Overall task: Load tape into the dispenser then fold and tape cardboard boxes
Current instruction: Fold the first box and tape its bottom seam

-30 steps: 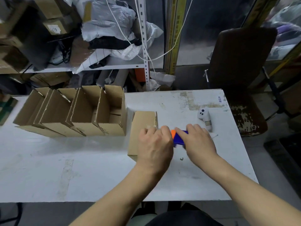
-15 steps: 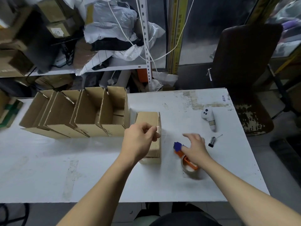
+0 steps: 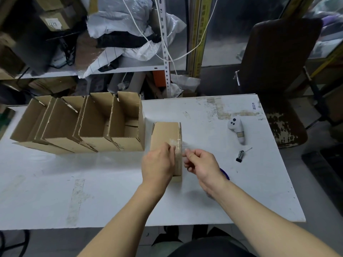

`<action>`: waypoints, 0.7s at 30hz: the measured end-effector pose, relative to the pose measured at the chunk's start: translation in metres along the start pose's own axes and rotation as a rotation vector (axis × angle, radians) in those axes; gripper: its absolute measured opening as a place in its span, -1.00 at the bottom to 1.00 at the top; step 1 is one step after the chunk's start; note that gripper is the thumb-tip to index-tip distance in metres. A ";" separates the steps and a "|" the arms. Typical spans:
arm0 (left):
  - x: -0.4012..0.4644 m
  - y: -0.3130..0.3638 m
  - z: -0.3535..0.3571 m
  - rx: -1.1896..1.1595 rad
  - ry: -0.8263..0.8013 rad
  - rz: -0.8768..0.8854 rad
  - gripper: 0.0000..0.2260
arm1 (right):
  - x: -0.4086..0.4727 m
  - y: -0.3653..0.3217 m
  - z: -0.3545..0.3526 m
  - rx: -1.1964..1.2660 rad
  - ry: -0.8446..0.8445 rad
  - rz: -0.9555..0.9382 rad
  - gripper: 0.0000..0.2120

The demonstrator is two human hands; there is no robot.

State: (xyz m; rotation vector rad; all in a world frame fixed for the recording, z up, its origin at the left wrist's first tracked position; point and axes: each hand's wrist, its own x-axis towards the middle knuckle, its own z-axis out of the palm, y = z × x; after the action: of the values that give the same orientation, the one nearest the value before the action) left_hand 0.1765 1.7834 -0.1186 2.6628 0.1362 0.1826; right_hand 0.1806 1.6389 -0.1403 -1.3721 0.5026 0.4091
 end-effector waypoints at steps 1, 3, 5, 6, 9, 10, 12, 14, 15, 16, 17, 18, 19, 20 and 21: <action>0.001 -0.002 0.005 0.050 0.023 0.048 -0.77 | 0.001 0.003 0.001 -0.049 0.036 -0.033 -0.75; 0.003 -0.003 0.008 0.123 0.037 0.109 -0.74 | 0.003 0.009 0.004 -0.151 0.110 -0.088 -0.75; 0.004 -0.004 0.011 0.190 0.075 0.219 -0.69 | 0.005 0.015 0.005 -0.282 0.163 -0.134 -0.74; 0.004 -0.004 0.012 0.229 0.097 0.284 -0.67 | 0.007 0.018 0.006 -0.352 0.177 -0.150 -0.73; 0.004 -0.008 0.018 0.323 0.124 0.373 -0.65 | 0.010 0.027 0.010 -0.490 0.201 -0.182 -0.70; 0.004 -0.009 0.020 0.328 0.149 0.354 -0.67 | 0.010 0.029 0.012 -0.532 0.203 -0.202 -0.68; 0.003 -0.011 0.022 0.310 0.195 0.269 -0.75 | 0.011 0.033 0.018 -0.591 0.198 -0.251 -0.68; 0.003 -0.015 0.021 0.302 0.183 0.129 -0.69 | 0.011 0.037 0.022 -0.586 0.185 -0.260 -0.71; 0.004 -0.017 0.020 0.292 0.150 0.038 -0.55 | 0.012 0.038 0.023 -0.586 0.173 -0.243 -0.73; 0.004 -0.019 0.019 0.266 0.110 -0.050 -0.41 | 0.013 0.039 0.023 -0.589 0.164 -0.220 -0.77; 0.004 -0.020 0.017 0.227 0.067 -0.127 -0.31 | 0.014 0.039 0.023 -0.599 0.165 -0.189 -0.84; 0.003 -0.021 0.016 0.167 0.011 -0.189 -0.26 | 0.016 0.040 0.021 -0.610 0.169 -0.165 -0.91; 0.002 -0.022 0.016 0.076 -0.044 -0.234 -0.23 | 0.015 0.038 0.019 -0.634 0.178 -0.158 -0.88; 0.002 -0.024 0.018 -0.032 -0.094 -0.256 -0.23 | 0.014 0.036 0.015 -0.663 0.186 -0.182 -0.78; 0.003 -0.025 0.019 -0.125 -0.131 -0.262 -0.24 | 0.010 0.033 0.012 -0.685 0.187 -0.227 -0.70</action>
State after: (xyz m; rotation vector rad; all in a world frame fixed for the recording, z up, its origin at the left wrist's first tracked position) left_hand 0.1803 1.7975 -0.1471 2.4935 0.4137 -0.0659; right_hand 0.1715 1.6560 -0.1714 -2.1208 0.3619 0.2745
